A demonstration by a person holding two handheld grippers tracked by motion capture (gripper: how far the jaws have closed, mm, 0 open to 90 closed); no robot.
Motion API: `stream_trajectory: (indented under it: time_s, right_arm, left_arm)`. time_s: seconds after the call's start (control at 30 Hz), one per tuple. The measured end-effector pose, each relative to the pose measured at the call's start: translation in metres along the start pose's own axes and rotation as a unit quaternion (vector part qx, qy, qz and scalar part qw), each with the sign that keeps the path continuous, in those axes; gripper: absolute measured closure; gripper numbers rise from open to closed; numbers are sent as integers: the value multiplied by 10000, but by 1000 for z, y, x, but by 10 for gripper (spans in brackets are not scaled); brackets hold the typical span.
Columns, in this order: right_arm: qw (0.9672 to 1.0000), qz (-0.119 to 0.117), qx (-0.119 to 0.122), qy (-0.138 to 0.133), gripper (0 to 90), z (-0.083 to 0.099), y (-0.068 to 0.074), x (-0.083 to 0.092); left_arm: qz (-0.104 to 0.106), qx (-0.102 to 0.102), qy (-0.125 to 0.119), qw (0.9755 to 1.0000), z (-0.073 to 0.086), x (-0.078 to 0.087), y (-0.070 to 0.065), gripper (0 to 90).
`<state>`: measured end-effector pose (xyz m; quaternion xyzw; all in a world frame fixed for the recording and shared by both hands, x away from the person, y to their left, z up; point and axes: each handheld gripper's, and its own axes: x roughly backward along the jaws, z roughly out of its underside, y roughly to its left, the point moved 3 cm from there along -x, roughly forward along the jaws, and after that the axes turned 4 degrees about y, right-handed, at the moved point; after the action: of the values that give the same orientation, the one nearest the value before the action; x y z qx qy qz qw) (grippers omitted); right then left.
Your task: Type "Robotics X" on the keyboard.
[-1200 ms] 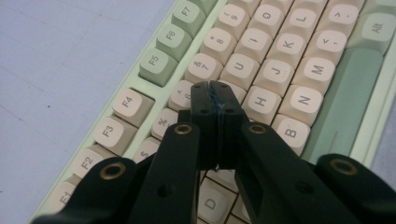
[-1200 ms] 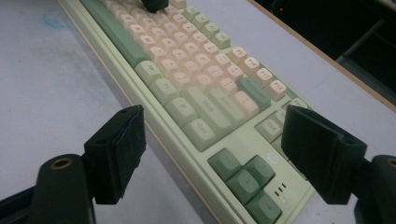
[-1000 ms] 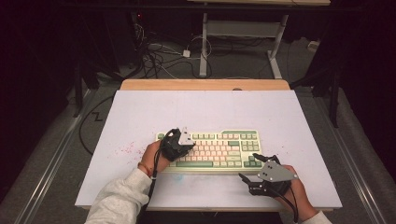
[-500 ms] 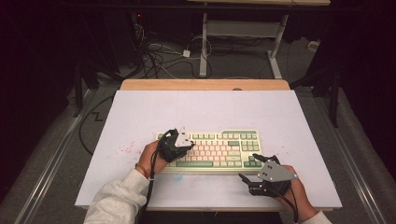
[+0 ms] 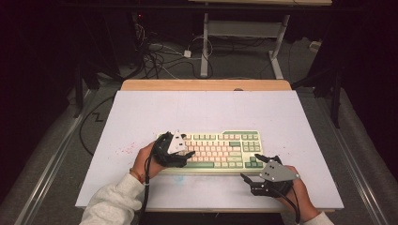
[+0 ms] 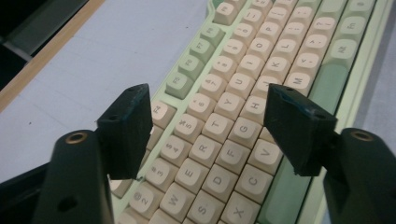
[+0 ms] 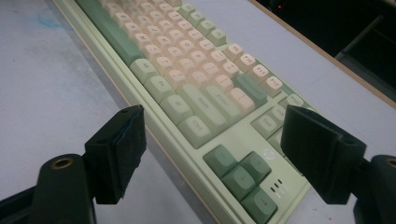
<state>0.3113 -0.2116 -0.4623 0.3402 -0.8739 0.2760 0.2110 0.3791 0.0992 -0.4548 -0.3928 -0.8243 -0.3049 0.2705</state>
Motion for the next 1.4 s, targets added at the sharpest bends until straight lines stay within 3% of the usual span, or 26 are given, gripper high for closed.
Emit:
stream_trajectory:
  time_s: [0.07,0.13,0.27,0.4,0.6,0.7,0.93,1.1,1.2,1.4]
  right_arm:
    - [10000,5,-28,2,231,1,-1,0]
    - [10000,14,-51,-3,231,1,-2,0]
    - [10000,8,-58,5,231,1,-2,0]
    - [10000,-5,-53,9,233,1,-3,0]
    - [9999,-77,-54,-71,290,0,-2,1]
    - [9999,-117,-45,-65,356,0,-1,0]
    - [9993,-382,-2,23,662,0,-1,-2]
    - [9985,-529,-8,118,852,-3,-1,-4]
    - [9982,-568,14,180,900,-5,0,-6]
    - [9978,-635,-66,194,900,-19,0,-13]
  left_arm:
    - [-55,11,-38,10000,3,2,0,298]
    - [-117,17,-95,9999,5,5,-1,218]
    - [-229,20,-237,9995,10,10,-3,180]
    - [-534,-76,-339,9980,18,18,-8,179]
    - [-595,60,-443,9972,30,30,-12,179]
    - [-605,140,-462,9970,37,35,-12,179]
    - [-750,356,-627,9946,55,47,-13,179]
    - [-704,532,-607,9942,66,52,-13,179]
    - [-725,550,-590,9941,68,54,-14,179]
    - [-723,554,-546,9943,72,56,-18,179]
